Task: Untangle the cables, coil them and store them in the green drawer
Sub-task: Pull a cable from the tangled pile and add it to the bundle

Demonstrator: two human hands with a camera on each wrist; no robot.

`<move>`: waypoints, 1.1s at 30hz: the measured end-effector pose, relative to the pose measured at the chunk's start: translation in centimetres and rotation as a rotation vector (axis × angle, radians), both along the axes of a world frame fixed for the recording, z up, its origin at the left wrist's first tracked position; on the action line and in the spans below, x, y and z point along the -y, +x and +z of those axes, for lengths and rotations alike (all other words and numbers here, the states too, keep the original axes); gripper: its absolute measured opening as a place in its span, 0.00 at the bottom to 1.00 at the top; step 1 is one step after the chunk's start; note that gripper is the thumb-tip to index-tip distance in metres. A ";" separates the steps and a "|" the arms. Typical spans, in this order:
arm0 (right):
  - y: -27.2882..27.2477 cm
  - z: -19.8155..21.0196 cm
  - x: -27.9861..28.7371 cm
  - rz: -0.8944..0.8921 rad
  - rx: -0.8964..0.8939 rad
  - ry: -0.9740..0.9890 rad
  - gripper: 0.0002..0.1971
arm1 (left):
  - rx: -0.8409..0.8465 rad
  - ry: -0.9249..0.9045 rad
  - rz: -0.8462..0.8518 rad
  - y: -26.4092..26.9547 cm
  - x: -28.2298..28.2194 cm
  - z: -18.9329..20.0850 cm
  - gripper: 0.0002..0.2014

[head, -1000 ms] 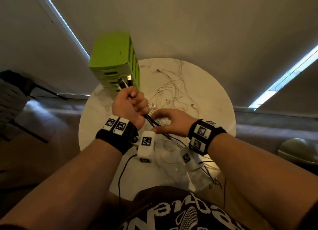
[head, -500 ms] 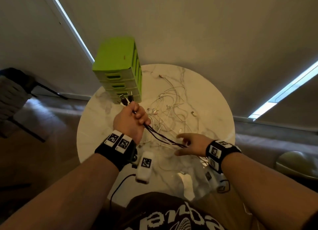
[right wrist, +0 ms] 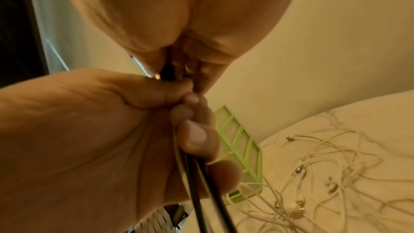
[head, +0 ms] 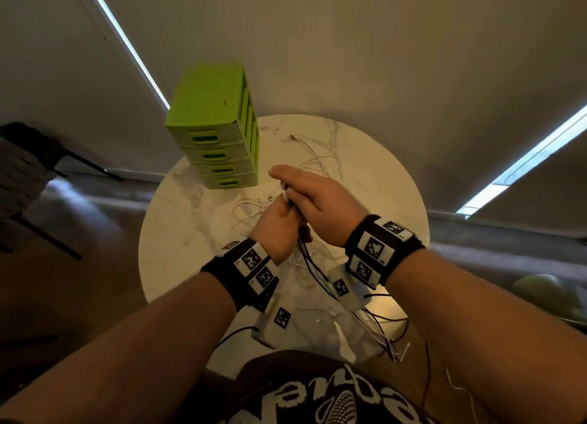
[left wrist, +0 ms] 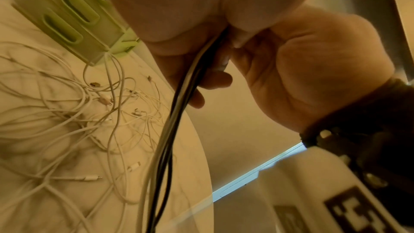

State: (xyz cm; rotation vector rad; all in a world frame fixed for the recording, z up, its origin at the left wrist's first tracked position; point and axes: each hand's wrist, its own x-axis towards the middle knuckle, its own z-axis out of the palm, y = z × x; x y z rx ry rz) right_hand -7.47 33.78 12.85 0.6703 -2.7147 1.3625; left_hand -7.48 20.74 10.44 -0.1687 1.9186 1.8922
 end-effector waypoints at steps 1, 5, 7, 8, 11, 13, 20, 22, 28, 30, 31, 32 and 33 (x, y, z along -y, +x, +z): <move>-0.1 -0.3 -0.2 0.024 -0.016 0.026 0.22 | -0.030 -0.073 -0.057 -0.1 0.2 -0.3 0.12; -0.7 -0.3 -0.8 0.010 -0.065 0.126 0.18 | -0.063 -0.220 -0.113 0.1 -0.2 0.2 0.18; -0.8 -0.2 -0.9 -0.064 -0.091 0.123 0.15 | -0.042 -0.238 -0.082 -0.1 -0.7 0.7 0.16; -0.9 -0.4 -0.9 -0.091 -0.091 0.115 0.14 | -0.016 -0.287 -0.135 -0.2 -0.9 0.8 0.16; -0.9 -1.0 -1.2 -0.135 0.031 -0.048 0.15 | 0.044 -0.090 -0.060 0.2 -1.2 0.9 0.14; -0.7 -1.7 -1.8 -0.163 0.185 -0.356 0.18 | 0.053 0.013 0.048 0.1 -1.3 0.4 0.10; 1.7 -5.2 -3.0 -0.150 0.936 -0.736 0.16 | -0.043 0.109 0.237 -1.3 -1.2 0.5 0.22; 2.9 -6.1 -3.1 -0.033 1.068 -0.780 0.12 | -0.033 0.156 0.373 -1.7 -1.1 0.4 0.16; 3.8 -9.9 -4.4 0.060 0.875 0.188 0.14 | 0.131 0.329 0.537 -3.1 -0.3 0.5 0.15; 3.5 -11.6 -5.9 0.011 0.879 0.333 0.17 | 0.162 0.415 0.554 -3.6 0.5 0.9 0.17; 3.3 -12.7 -6.9 -0.032 0.873 0.430 0.19 | 0.181 0.466 0.555 -3.9 1.1 1.0 0.18; 3.1 -13.7 -8.0 -0.096 0.843 0.557 0.20 | 0.204 0.514 0.551 -4.2 1.8 1.0 0.19; 2.9 -14.4 -9.1 -0.178 0.795 0.676 0.19 | 0.231 0.556 0.537 -4.4 2.7 0.9 0.19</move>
